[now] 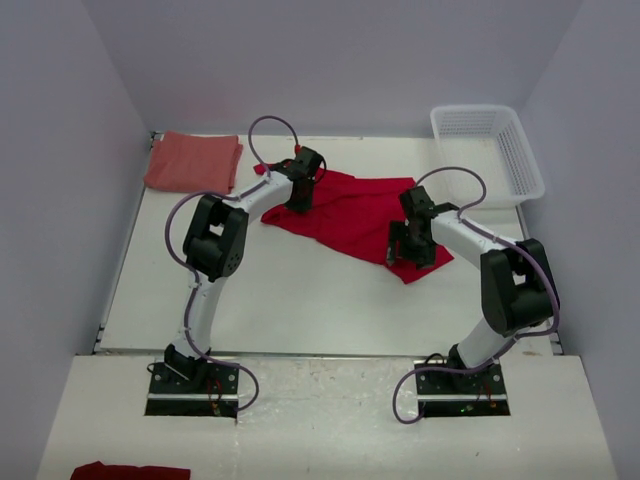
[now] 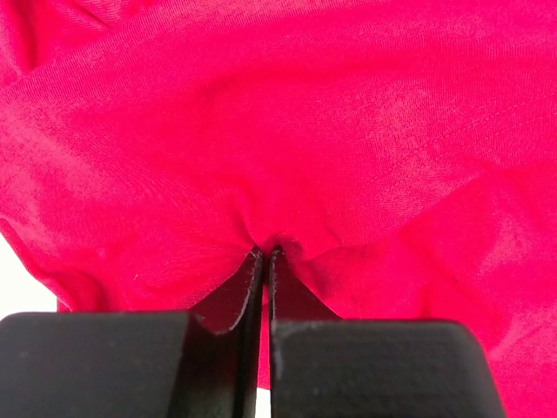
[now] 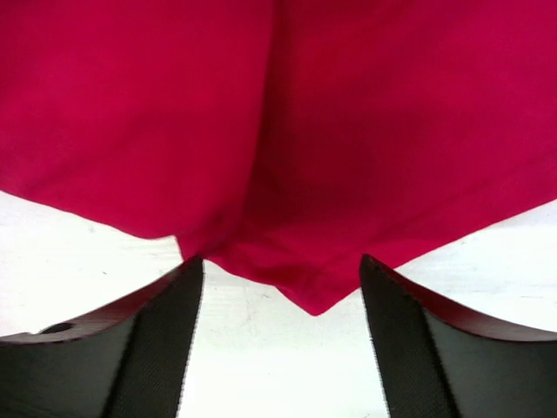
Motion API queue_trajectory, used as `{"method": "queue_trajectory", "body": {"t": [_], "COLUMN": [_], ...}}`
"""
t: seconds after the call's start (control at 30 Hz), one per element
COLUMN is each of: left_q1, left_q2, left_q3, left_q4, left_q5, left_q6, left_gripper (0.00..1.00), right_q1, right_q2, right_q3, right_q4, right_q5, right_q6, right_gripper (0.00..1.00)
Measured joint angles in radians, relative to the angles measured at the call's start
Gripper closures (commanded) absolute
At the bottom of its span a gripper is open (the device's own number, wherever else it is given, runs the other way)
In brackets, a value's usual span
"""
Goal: Fold and stack the t-shirts
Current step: Flatten out the tshirt
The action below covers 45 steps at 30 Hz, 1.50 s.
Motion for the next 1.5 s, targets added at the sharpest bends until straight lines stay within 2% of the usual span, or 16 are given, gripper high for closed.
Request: {"method": "queue_trajectory", "body": {"t": [0.23,0.37,0.57,0.67,0.77,0.8,0.83,1.07,1.2,1.5], "left_q1": [0.0,0.0,0.0,0.0,0.0,0.001,0.001,0.002,0.003,0.004], "left_q2": [0.0,-0.001,-0.004,-0.005,-0.007,-0.009,-0.01,-0.028,-0.08,-0.368], "left_q3": [-0.002,-0.005,-0.01,-0.01,-0.013,-0.015,-0.016,-0.025,-0.033,-0.033], "left_q4": [0.002,0.006,0.009,0.009,0.009,0.009,0.008,0.002,-0.017,-0.07], "left_q5": [0.001,0.0,0.0,0.0,0.0,0.0,0.0,0.0,0.0,-0.041], "left_q6": [0.0,0.0,0.0,0.0,0.0,0.0,0.0,0.0,0.0,0.01], "left_gripper": [1.0,1.0,1.0,1.0,1.0,1.0,1.0,1.0,1.0,1.0], "right_q1": [0.01,0.014,0.014,0.015,0.014,0.014,0.014,0.015,0.017,0.019], "right_q2": [0.0,0.0,0.0,-0.007,-0.013,-0.014,-0.015,-0.031,-0.103,-0.238], "right_q3": [-0.049,-0.052,-0.09,-0.105,-0.114,-0.117,-0.119,-0.128,-0.119,0.128], "right_q4": [0.005,0.019,0.037,0.045,0.048,0.049,0.048,0.052,0.029,-0.082], "right_q5": [-0.018,-0.02,-0.02,-0.02,-0.021,-0.021,-0.021,-0.024,0.006,0.1], "right_q6": [0.015,0.02,0.027,0.031,0.034,0.037,0.036,0.05,0.049,0.03], "right_gripper": [0.5,0.55,0.54,0.57,0.8,0.94,1.0,1.0,1.0,1.0]}}
